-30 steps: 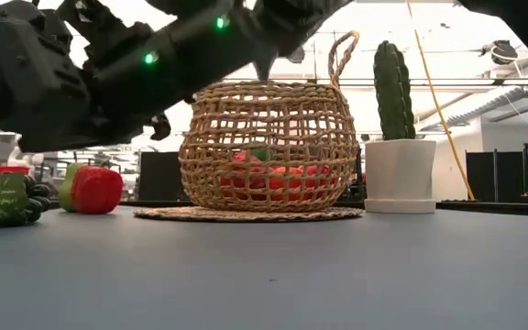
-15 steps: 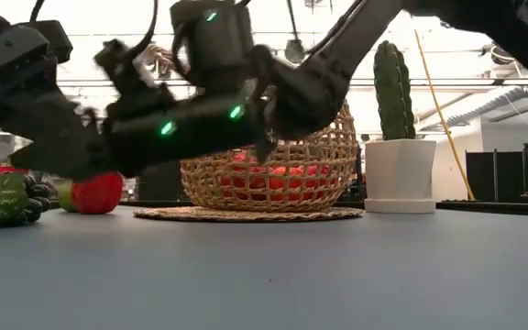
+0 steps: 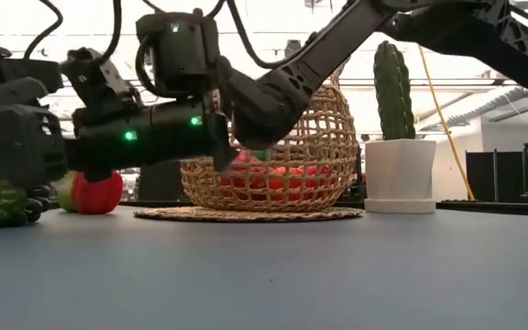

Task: Build produce basket
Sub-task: Put the grapes into the basket

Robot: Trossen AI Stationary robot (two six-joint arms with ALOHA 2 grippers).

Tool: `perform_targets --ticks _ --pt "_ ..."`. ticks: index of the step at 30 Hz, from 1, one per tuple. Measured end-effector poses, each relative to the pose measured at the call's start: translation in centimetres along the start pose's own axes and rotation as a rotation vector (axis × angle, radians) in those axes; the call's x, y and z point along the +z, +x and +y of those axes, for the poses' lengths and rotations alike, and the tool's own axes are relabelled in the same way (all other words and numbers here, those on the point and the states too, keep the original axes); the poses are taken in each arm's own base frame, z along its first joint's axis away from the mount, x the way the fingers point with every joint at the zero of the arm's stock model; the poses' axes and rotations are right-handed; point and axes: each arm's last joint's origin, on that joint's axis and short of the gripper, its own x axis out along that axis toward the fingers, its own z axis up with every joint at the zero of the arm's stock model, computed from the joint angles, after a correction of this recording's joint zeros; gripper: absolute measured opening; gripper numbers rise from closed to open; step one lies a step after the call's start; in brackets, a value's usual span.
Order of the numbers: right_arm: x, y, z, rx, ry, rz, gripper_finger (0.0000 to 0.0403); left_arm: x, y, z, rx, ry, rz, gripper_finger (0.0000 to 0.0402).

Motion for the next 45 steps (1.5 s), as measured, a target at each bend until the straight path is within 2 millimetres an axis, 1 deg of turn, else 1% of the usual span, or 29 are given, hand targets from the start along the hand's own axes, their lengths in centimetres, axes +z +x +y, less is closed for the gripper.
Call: perform_targets --ticks 3,7,9,11,13,17,20,23,26,29,32,33,36,39,42,45 --pt "-1.0 0.1 -0.9 0.028 0.036 0.095 0.0337 -0.1 0.0 0.0 -0.001 0.018 0.017 0.0381" --pt "-1.5 0.1 -1.0 0.055 0.05 0.132 0.0335 -0.4 -0.2 0.0 -0.015 0.04 0.031 0.0381" --pt "-1.5 0.0 -1.0 0.018 0.06 0.149 0.0327 -0.5 -0.3 0.0 -0.018 0.032 0.046 0.0381" --pt "-1.8 0.0 -1.0 -0.027 0.066 0.179 0.0309 -0.6 -0.3 -0.1 -0.021 0.018 0.07 0.0381" --pt "-2.0 -0.1 -1.1 -0.041 0.095 0.197 0.0283 -0.6 -0.3 -0.3 -0.039 0.004 0.085 0.0381" --pt "-2.3 -0.1 -1.4 -0.046 0.236 0.22 0.0229 -0.6 -0.4 -1.4 -0.144 0.028 0.078 0.0381" --pt "-1.3 -0.1 -0.9 0.033 0.325 0.173 0.0206 -0.4 -0.6 -2.4 -0.243 0.065 0.059 0.0381" --pt "0.4 -0.3 0.2 0.076 0.342 0.124 0.0202 -0.4 -0.8 -3.1 -0.313 0.092 0.042 0.0381" --pt "2.1 -0.8 1.6 0.107 0.315 0.096 0.0215 -0.5 -0.9 -3.9 -0.373 0.115 0.021 0.0381" --pt "3.8 -1.3 3.5 0.134 0.26 0.037 0.0234 -0.6 -1.0 -4.9 -0.442 0.166 -0.009 0.0379" --pt "4.8 -1.8 5.2 0.056 0.178 -0.016 0.0251 -0.7 -1.3 -5.4 -0.495 0.2 -0.001 0.0364" --pt "4.9 -1.9 5.6 0.026 0.15 -0.02 0.0256 -0.8 -1.3 -5.3 -0.494 0.208 0.021 0.0356" --pt "3.8 -1.8 6.2 0.022 0.113 -0.002 0.0264 -1.1 -1.2 -4.5 -0.452 0.178 0.115 0.0328" --pt "2.6 -1.6 5.9 0.003 0.132 0.023 0.0264 -1.6 -1.0 -3.1 -0.319 0.11 0.201 0.0296" --pt "2.4 -1.6 5.3 -0.038 0.177 0.026 0.0259 -2.0 -0.8 -1.7 -0.171 0.043 0.263 0.0267" --pt "2.0 -1.6 4.9 -0.07 0.248 0.036 0.0252 -2.1 -0.7 -0.9 -0.085 -0.013 0.3 0.0243"
